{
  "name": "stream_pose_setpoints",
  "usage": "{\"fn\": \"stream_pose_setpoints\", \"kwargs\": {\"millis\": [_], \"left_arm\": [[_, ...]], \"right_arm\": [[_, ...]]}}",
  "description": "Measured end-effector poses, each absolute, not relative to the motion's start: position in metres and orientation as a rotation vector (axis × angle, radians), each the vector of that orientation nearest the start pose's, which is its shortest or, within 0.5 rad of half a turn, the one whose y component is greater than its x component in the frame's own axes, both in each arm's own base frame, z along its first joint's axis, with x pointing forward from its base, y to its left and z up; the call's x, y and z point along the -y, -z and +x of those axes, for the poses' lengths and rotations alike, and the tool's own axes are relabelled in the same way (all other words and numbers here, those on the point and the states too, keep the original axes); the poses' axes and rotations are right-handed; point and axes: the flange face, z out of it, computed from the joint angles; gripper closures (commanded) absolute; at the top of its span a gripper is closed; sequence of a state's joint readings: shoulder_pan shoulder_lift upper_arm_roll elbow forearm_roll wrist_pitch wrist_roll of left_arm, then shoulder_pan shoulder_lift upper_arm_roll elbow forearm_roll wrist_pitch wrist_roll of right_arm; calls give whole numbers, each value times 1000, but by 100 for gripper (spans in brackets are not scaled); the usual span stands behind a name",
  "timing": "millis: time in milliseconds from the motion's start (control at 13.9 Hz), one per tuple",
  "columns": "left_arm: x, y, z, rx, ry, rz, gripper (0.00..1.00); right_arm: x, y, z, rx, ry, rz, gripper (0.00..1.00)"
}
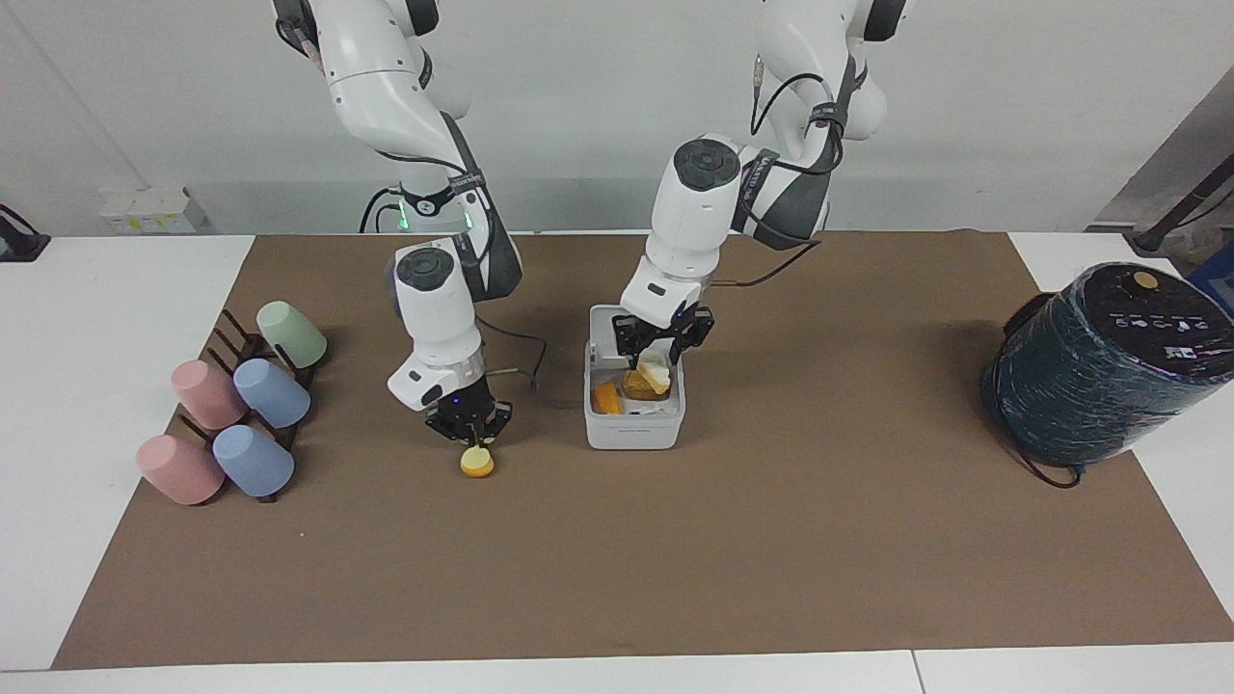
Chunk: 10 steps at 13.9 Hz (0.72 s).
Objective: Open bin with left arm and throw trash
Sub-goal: 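Drop toast into the bin with the left gripper while the right gripper approaches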
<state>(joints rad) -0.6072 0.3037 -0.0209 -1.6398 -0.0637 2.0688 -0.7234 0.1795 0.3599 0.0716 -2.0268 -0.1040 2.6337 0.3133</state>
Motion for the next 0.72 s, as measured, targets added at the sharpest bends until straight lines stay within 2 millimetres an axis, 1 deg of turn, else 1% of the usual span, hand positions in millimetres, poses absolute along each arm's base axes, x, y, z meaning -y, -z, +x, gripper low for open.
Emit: {"fn": "stream_pose_setpoints", "kwargs": {"millis": [72,215,359,431,503,575,718], "left_arm": [[391,-456,535,203,105,-3267,11],[391,-462,537,207,116,-3271,11],[382,-472,541,225,74,-3246,10],[373,-481,544,243,39,-3225,9],[358,-492,550,277,6,-3204,9],[337,-505,558,309,-21,-3187,9],[289,-525,578,281,-52,-3173,9]], "right_arm": [[-155,-299,606,17,398,-3080,100],[-157,-313,609,-40,430,-3066,100],[-168,-337,608,-105,433,-3057,100],[-177,-352,608,-130,420,-3058,100],[-187,-368,608,-151,410,-3059,100],[-198,-384,608,-177,404,-3056,100],[-226,-410,606,-262,411,-3029,100]]}}
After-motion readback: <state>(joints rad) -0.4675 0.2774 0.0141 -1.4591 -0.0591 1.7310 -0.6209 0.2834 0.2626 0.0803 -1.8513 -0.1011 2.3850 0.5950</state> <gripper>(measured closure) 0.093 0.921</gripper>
